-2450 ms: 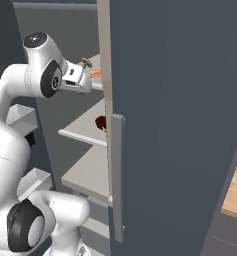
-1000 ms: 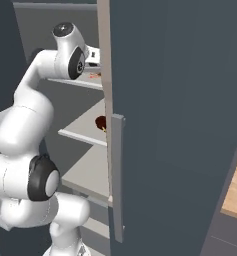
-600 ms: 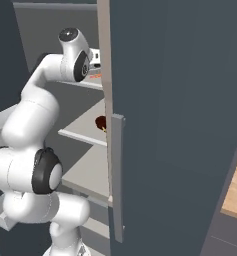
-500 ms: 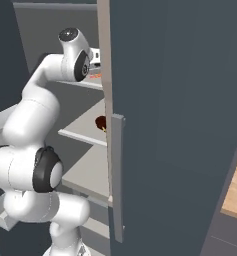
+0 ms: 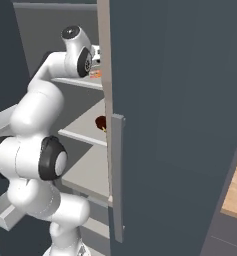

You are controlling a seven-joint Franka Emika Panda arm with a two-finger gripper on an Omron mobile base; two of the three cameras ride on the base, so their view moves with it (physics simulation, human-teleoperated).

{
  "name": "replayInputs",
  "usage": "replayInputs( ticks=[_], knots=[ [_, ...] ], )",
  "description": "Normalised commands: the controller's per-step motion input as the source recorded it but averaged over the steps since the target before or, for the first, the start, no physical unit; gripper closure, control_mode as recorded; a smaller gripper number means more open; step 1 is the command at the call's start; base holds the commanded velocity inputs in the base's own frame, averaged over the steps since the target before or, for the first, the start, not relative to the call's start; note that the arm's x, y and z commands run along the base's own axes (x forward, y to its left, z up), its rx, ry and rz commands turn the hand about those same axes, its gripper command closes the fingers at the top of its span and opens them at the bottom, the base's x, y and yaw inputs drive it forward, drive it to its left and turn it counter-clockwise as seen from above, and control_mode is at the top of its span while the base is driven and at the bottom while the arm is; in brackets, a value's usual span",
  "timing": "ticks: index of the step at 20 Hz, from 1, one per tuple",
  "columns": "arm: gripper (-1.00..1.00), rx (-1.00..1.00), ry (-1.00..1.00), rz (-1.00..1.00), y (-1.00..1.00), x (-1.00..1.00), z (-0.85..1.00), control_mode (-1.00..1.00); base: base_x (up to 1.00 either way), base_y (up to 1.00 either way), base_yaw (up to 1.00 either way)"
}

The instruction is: Take the mushroom and shrimp from the highest rack and move them to the second highest rack where the steak and carrot are located, to maximize freezer space. Close the freezer door after rearranging.

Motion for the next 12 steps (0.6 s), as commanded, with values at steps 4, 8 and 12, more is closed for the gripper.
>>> replayInputs(
  ticks=[4,8,12],
  knots=[
    [-1.00,-0.02,0.05,0.00,-0.04,0.24,-0.22,-1.00,0.00,0.00,0.00],
    [-1.00,0.00,0.17,0.00,-0.18,0.10,-0.33,-1.00,0.00,0.00,0.00],
    [-1.00,0.00,0.25,0.00,-0.14,0.05,-0.38,-1.00,0.00,0.00,0.00]
  ],
)
